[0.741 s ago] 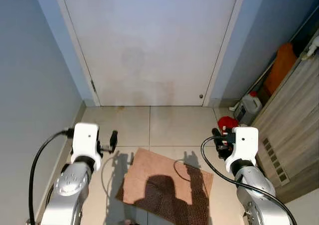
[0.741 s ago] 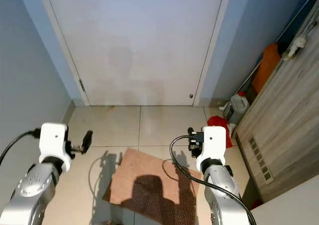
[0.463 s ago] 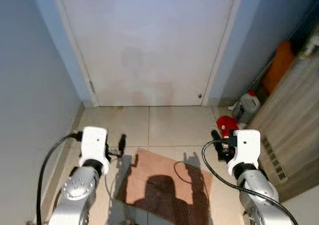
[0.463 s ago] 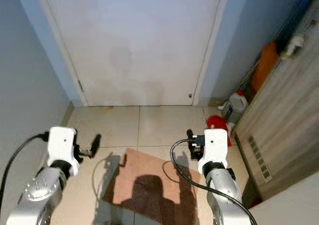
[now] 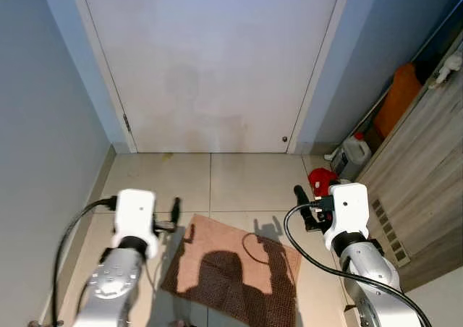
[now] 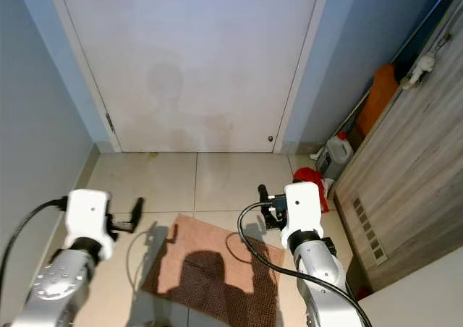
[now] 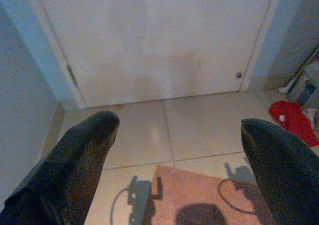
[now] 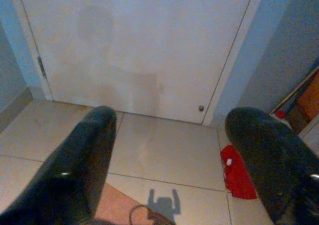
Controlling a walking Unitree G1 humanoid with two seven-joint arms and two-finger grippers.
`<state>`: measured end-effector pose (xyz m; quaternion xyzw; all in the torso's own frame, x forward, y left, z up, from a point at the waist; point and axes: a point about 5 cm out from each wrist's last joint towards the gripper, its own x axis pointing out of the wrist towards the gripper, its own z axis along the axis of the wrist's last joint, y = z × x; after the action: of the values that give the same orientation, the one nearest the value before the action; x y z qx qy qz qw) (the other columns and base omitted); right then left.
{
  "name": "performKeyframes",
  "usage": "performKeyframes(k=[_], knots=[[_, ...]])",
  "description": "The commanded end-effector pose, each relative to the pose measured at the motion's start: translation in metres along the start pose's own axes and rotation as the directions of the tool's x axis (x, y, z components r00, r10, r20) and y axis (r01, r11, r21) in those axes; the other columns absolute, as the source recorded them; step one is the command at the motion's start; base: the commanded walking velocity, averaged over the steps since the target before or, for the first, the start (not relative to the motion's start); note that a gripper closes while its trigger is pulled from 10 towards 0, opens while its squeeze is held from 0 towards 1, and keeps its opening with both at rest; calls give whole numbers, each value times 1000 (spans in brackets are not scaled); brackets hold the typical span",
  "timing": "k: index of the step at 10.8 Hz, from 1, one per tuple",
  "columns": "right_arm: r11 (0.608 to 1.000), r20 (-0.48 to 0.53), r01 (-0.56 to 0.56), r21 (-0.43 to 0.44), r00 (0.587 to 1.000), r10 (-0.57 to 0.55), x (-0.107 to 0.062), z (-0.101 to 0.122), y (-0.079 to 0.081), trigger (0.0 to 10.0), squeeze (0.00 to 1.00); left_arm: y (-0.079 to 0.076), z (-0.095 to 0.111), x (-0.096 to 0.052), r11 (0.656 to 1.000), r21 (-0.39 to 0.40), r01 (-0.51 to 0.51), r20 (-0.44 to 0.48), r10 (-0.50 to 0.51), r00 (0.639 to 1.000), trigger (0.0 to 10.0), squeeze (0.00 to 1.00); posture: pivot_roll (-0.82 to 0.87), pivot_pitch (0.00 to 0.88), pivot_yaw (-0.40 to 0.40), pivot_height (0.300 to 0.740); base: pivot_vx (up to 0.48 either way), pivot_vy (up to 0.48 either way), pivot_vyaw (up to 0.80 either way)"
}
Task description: Hang keys on a hook
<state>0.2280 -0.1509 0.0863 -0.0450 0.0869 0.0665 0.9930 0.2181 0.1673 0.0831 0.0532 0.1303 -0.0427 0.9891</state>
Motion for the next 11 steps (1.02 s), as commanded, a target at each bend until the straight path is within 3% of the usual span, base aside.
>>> performKeyframes(k=[1, 4, 6, 7, 8, 9, 11], knots=[[1000, -1, 23, -9, 1000, -23, 0, -2, -6, 10000, 1000, -2, 5, 2, 1000, 11, -4, 26, 4, 1000, 10000, 1000, -34, 0, -10, 740, 0, 0, 0], [999, 38, 35, 8, 999, -36, 3, 6, -1, 10000, 1000, 1, 11, 10, 1000, 4, -2, 47, 1, 999, 10000, 1000, -110, 0, 36, 740, 0, 0, 0], [1000, 62, -9, -15, 998, 10, 4, 12, 3, 10000, 1000, -2, 13, 17, 1000, 23, 8, 45, -9, 999, 10000, 1000, -112, 0, 30, 740, 0, 0, 0], [1000, 82, 22, -7, 996, -21, 8, 19, -2, 10000, 1000, -6, 21, 21, 1000, 18, 26, 65, -27, 998, 10000, 1000, -110, 0, 21, 740, 0, 0, 0], [994, 111, 94, 55, 989, -99, 12, 26, -10, 10000, 0, -6, 30, 26, 999, -48, 8, 95, -4, 995, 10000, 204, -116, 0, 23, 740, 0, 0, 0], [992, 93, 122, 24, 988, -123, 16, 26, -15, 10000, 0, -6, 31, 27, 997, -74, 18, 105, -10, 994, 10000, 0, -116, 0, 21, 740, 0, 0, 0], [996, 12, 80, -36, 997, -80, 17, 14, -18, 10000, 0, -1, 21, 24, 999, -36, -5, 77, 8, 997, 10000, 0, -107, 0, 6, 740, 0, 0, 0]])
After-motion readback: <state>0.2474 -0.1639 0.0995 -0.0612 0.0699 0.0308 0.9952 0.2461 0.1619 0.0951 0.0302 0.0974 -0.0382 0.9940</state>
